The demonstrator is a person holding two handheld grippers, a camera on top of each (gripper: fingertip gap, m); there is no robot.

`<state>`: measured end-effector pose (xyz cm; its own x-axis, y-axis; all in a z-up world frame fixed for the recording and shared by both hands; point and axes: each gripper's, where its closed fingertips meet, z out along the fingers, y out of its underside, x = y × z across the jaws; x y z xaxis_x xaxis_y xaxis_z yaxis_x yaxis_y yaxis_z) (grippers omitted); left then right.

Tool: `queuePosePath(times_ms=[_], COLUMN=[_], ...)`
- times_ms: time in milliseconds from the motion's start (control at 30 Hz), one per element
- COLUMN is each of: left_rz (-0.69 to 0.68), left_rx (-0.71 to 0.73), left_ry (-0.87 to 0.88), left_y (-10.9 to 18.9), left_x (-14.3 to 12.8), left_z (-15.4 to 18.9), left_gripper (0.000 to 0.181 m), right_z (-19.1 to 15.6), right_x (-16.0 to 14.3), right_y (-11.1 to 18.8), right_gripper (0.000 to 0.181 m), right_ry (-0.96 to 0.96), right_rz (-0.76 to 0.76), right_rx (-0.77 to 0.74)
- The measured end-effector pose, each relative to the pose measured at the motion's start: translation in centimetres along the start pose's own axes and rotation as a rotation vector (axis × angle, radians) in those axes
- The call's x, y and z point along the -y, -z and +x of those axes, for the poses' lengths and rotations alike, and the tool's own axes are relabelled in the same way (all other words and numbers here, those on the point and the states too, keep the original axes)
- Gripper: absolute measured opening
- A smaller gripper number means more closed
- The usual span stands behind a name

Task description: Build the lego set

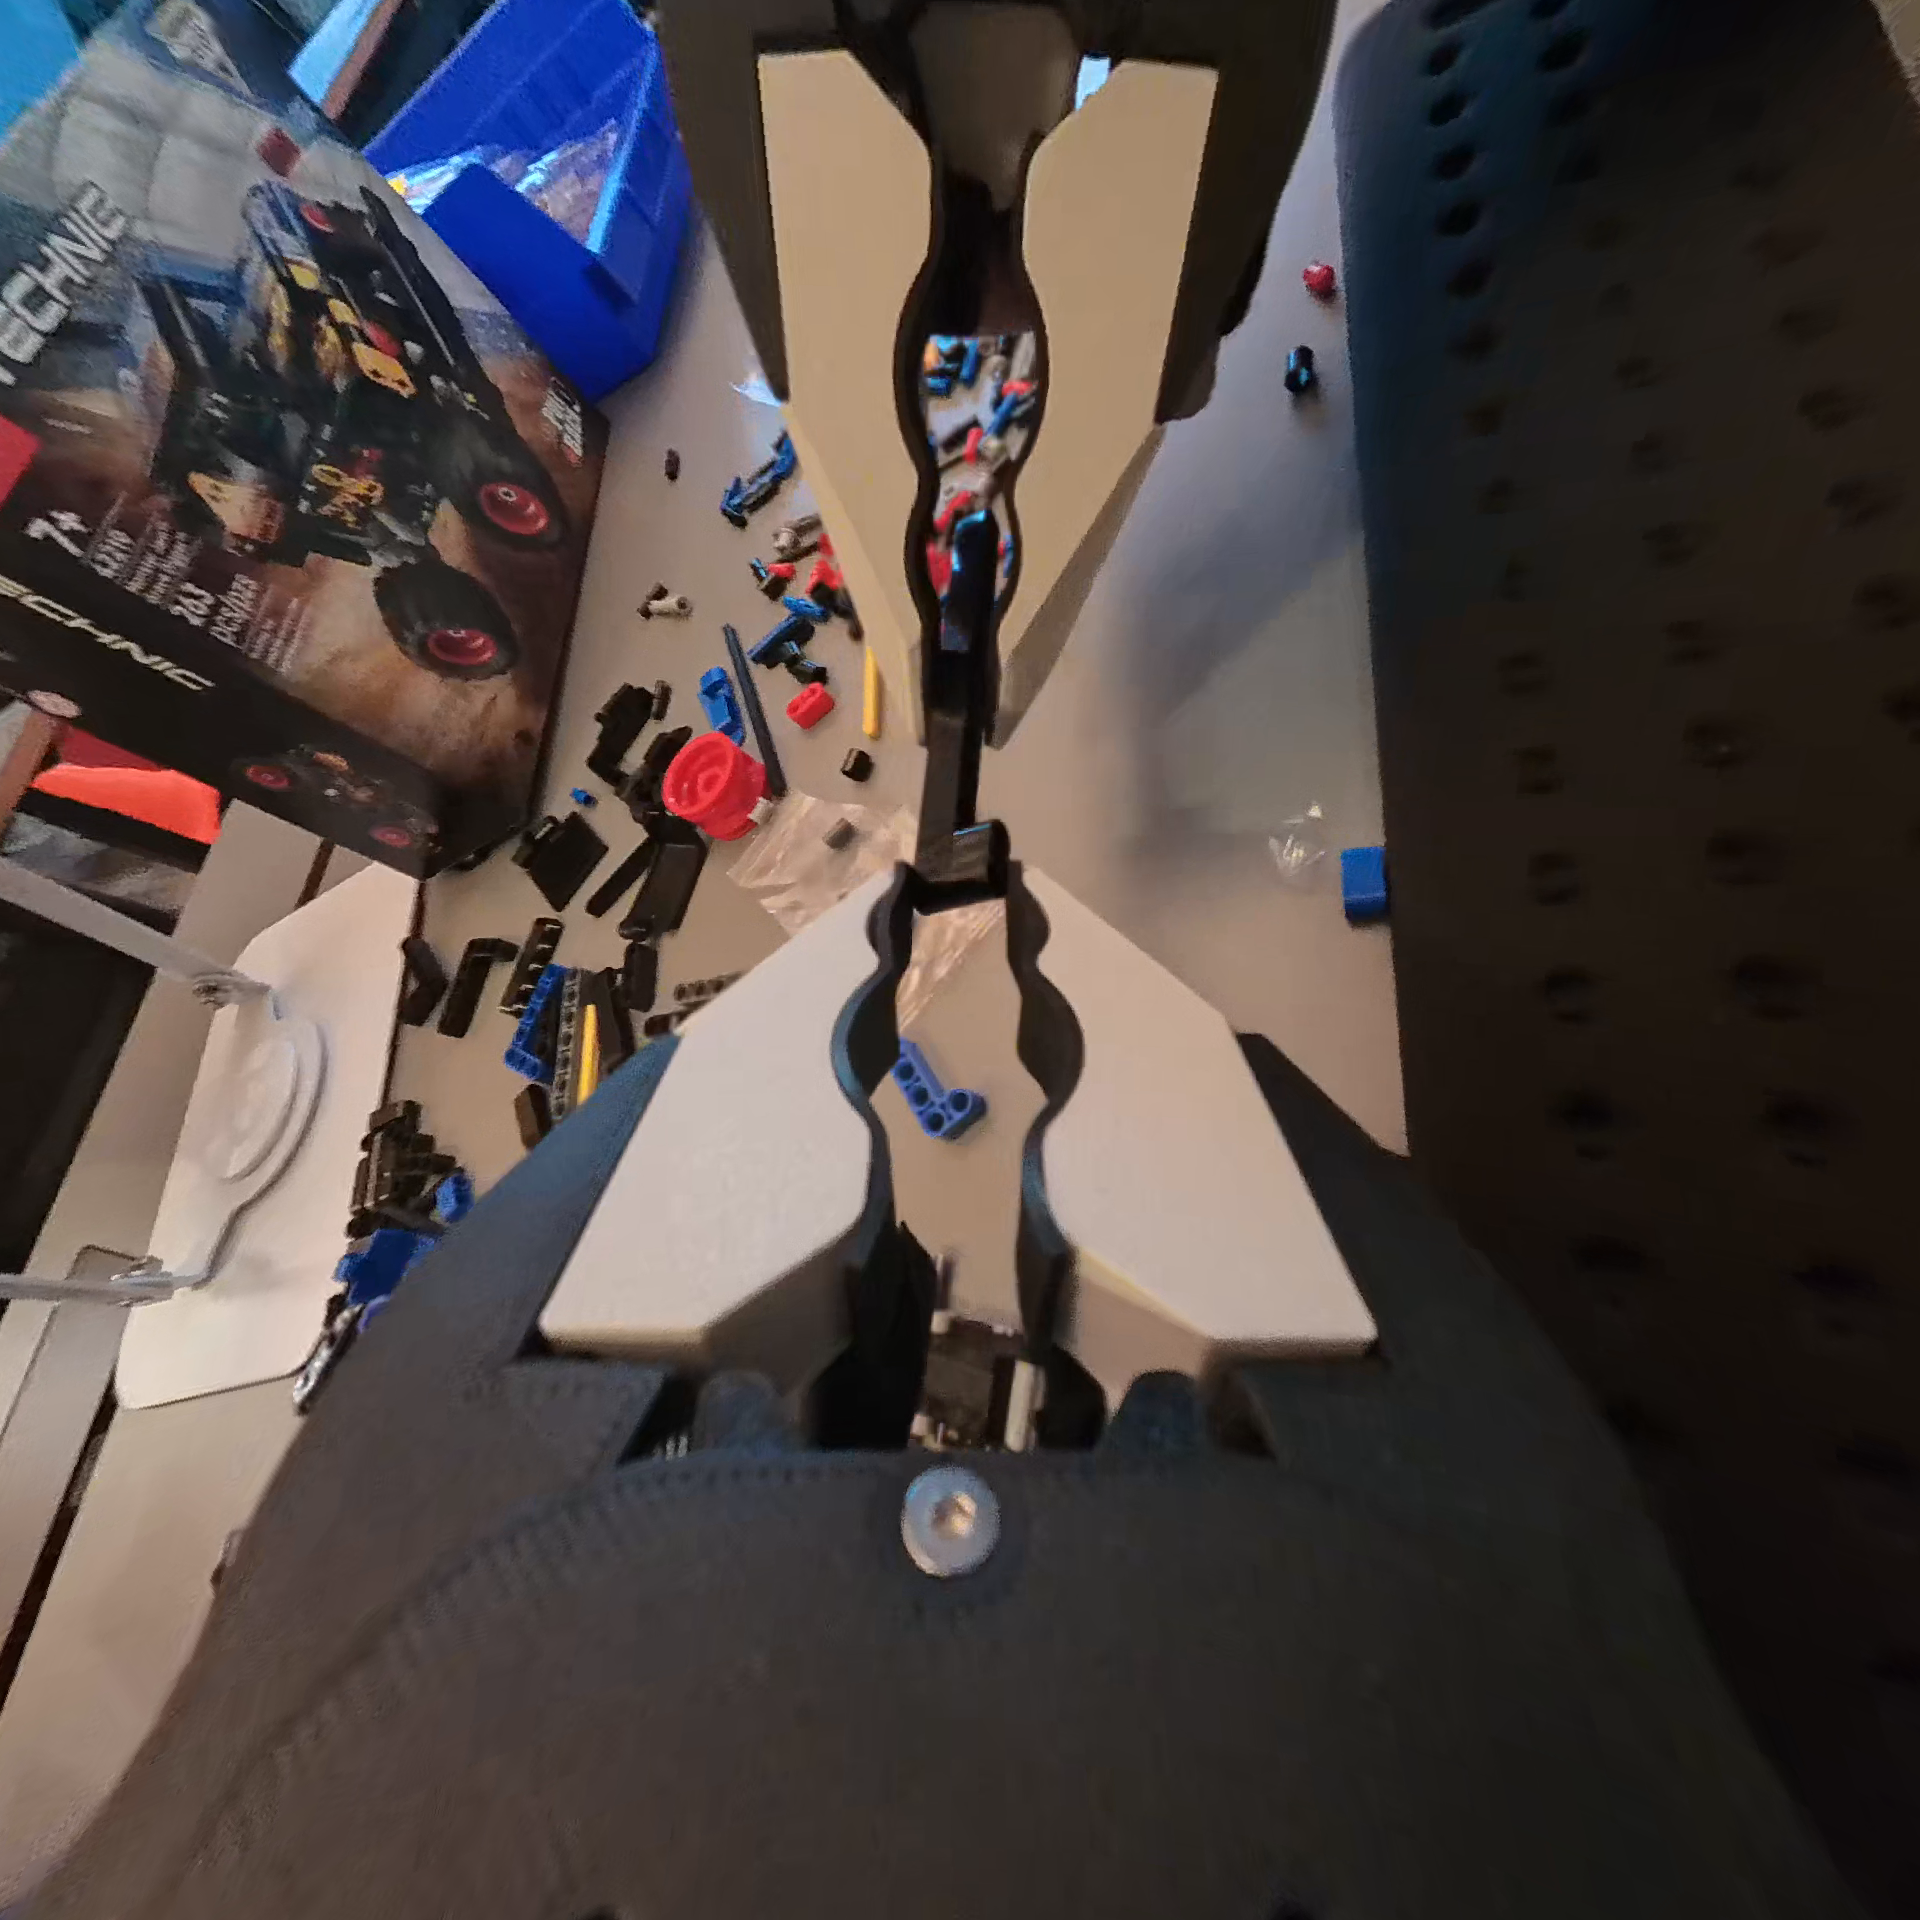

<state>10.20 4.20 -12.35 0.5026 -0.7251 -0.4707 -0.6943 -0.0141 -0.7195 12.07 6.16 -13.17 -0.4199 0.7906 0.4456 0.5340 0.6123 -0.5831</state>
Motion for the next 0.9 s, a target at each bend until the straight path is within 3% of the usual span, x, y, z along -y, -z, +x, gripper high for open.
queuePosePath(times_ms=[167,433,567,700,800,900], left_rz=[-0.073,-0.113,-0.105,-0.109,-0.146,-0.187], left_rx=[-0.086,-0.094,-0.085,-0.05,0.047,0.191], left_ry=[0.019,0.017,0.011,0.005,-0.021,-0.035], left_y=[-0.4,0.2,0.5,1.4,3.1,5.7], left_x=[-2.0,-3.8,-3.8,-3.8,-4.2,-4.3], left_z=[0.6,0.7,0.7,-0.3,-3.4,-8.6], left_gripper=[0.035,0.032,0.032,0.033,0.031,0.03], right_z=[-1.2,-3.3,-3.6,-3.3,-1.0,5.7], right_x=[-1.7,-3.6,-3.5,-3.5,-2.2,1.4], right_y=[-0.8,-1.7,-1.3,-0.5,0.5,0.9], right_gripper=[0.009,0.009,0.028,0.031,0.033,0.034], right_ry=[-0.067,-0.107,-0.11,-0.111,-0.108,-0.132], right_rz=[-0.057,-0.15,-0.177,-0.197,-0.152,-0.04], right_rx=[0.063,0.177,0.206,0.218,0.167,-0.017])
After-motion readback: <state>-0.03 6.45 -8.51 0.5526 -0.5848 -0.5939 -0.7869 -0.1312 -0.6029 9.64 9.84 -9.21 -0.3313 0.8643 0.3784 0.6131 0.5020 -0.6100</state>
